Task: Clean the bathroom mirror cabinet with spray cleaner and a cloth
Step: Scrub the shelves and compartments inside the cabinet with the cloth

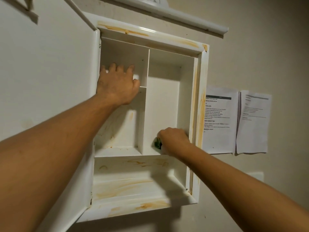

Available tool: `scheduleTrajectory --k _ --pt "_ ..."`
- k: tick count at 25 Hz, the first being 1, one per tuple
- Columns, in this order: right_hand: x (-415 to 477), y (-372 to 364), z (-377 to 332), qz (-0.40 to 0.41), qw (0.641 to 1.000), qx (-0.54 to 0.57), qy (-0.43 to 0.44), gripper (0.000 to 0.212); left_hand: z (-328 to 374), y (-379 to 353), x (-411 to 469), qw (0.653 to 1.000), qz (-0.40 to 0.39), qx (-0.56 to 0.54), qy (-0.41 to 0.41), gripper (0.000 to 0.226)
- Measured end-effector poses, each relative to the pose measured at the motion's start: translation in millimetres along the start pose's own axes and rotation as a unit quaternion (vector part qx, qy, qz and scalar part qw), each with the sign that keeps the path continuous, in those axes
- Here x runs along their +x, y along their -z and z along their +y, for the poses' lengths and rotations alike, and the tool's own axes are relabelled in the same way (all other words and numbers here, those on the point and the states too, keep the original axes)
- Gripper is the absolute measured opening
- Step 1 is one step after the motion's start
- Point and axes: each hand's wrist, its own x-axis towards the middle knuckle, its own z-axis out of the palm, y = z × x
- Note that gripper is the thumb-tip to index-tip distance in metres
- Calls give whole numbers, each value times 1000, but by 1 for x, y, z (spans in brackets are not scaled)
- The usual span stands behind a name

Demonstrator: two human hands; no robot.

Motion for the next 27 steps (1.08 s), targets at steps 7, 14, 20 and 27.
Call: scheduleTrajectory --k 7,14,20,27 --pt "7 17 -13 116 832 522 -145 23 1 2 2 1000 -10 3 -1 72" --pt "-11 7 -38 -9 720 675 -163 21 1 3 2 1000 -11 -2 -1 72" --pt "3 -3 -47 30 711 663 -232 24 3 0 4 1000 8 -2 0 72" --pt "-14 9 -49 20 693 686 -223 24 4 1 0 1000 10 -4 -1 71"
